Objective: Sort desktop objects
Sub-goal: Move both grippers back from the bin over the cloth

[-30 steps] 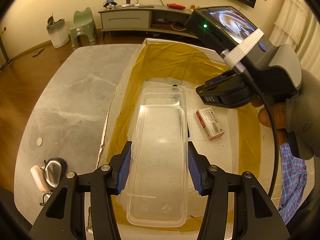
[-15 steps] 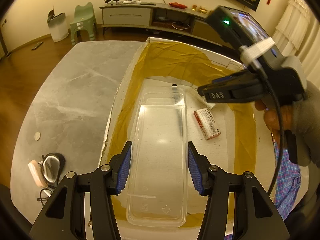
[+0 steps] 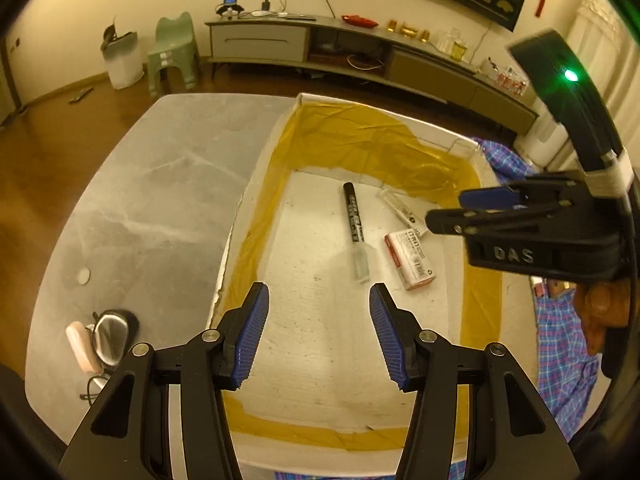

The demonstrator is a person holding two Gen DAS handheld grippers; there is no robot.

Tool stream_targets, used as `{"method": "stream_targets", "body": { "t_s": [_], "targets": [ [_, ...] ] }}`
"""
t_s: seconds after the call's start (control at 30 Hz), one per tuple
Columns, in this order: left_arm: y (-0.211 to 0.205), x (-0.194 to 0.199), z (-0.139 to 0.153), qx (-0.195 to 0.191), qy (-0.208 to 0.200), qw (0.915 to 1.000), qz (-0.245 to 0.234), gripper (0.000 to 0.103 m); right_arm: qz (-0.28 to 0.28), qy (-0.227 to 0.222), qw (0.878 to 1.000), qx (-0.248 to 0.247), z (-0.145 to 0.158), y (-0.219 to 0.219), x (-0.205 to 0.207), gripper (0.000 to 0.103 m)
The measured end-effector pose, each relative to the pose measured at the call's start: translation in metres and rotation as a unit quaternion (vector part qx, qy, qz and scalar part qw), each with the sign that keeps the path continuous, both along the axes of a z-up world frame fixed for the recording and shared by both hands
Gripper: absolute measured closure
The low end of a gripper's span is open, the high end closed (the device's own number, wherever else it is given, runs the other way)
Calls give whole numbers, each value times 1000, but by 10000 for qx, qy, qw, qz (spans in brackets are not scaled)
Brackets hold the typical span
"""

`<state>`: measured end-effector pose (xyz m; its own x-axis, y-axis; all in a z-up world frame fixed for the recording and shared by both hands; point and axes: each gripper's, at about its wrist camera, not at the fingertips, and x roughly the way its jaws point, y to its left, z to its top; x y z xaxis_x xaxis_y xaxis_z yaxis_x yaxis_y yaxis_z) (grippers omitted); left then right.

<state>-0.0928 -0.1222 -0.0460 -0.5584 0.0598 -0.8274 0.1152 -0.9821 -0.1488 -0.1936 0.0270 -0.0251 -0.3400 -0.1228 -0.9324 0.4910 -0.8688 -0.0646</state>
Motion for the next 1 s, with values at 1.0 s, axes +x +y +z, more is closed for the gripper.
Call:
{"method": "stream_targets", "body": {
  "t_s": [1.0],
  "targets": [
    [122, 75, 70, -633, 1053, 9843, -1268, 47, -48, 1446, 9670, -2096, 68, 144, 134, 49]
  ]
}}
